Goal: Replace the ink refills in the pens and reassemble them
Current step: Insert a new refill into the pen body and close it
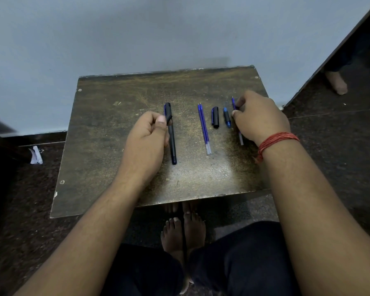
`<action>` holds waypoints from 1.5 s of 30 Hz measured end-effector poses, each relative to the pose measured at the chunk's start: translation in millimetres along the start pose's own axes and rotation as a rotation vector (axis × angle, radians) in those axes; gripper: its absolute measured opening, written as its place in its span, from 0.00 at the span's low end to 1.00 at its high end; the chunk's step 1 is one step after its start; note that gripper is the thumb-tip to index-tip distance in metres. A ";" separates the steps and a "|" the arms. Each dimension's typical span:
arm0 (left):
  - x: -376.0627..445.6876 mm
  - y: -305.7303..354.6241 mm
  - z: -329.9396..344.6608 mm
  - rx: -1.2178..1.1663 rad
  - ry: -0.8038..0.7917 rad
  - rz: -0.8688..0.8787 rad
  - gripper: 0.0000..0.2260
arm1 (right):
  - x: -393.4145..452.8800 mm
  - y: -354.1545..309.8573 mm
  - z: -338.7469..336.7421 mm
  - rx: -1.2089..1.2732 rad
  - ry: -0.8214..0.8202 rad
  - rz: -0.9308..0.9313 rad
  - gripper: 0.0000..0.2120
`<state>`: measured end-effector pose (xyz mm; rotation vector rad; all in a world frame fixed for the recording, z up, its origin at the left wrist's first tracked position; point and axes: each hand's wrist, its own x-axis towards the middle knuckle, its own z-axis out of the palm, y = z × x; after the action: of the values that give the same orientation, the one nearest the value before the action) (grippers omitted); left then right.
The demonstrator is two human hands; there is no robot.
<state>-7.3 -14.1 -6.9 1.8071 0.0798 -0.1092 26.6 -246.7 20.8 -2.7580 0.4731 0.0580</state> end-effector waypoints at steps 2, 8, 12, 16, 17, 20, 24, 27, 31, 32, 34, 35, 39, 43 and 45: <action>0.2 -0.3 -0.3 -0.011 -0.002 -0.001 0.14 | -0.6 -0.5 -0.6 0.000 -0.008 -0.002 0.09; 1.2 -1.0 -1.4 -0.007 0.006 0.007 0.14 | -6.7 -9.0 -9.8 0.089 0.130 -0.034 0.08; 1.7 -0.7 -2.6 -0.003 0.014 0.007 0.15 | -17.4 -29.7 -6.2 0.140 0.132 -0.133 0.04; 2.1 -0.9 -2.9 -0.011 0.011 0.011 0.15 | -23.6 -45.4 5.4 0.023 0.063 -0.204 0.05; 2.3 -1.0 -3.0 -0.014 0.014 0.008 0.15 | -24.3 -47.6 7.5 -0.017 0.050 -0.220 0.05; 2.5 -0.7 -3.0 -0.011 0.016 0.005 0.15 | -25.6 -51.1 11.2 -0.112 0.018 -0.234 0.05; 2.5 -0.1 -2.9 -0.012 0.014 0.008 0.15 | -25.1 -53.4 14.0 -0.150 -0.010 -0.213 0.03; 2.6 -0.4 -3.1 -0.023 0.017 0.008 0.15 | -25.9 -55.2 15.8 -0.144 -0.037 -0.211 0.03; 2.5 -0.1 -2.3 -0.026 0.023 0.009 0.15 | -27.7 -56.3 17.4 -0.142 -0.005 -0.230 0.03; 2.5 -0.1 -2.1 -0.029 0.024 0.008 0.15 | -27.9 -56.7 17.7 -0.146 -0.004 -0.235 0.03; 2.6 0.0 -2.3 -0.029 0.026 0.006 0.15 | -27.8 -57.9 18.4 -0.157 -0.009 -0.240 0.03; 3.0 -0.2 -2.3 -0.026 0.027 0.007 0.15 | -27.8 -58.4 18.3 -0.164 -0.014 -0.238 0.03; 3.3 0.4 -2.3 -0.025 0.025 0.006 0.16 | -30.1 -61.7 18.3 -0.207 -0.005 -0.231 0.04; 3.4 0.3 -1.8 -0.025 0.026 0.006 0.15 | -35.5 -69.3 20.4 -0.231 0.048 -0.275 0.07; 3.7 0.1 -1.3 -0.030 0.028 0.008 0.16 | -37.5 -72.8 21.3 -0.236 0.060 -0.295 0.07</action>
<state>-3.6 -13.0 -6.9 1.7794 0.0937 -0.0763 15.6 -163.1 28.0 -3.0375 0.0725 -0.0432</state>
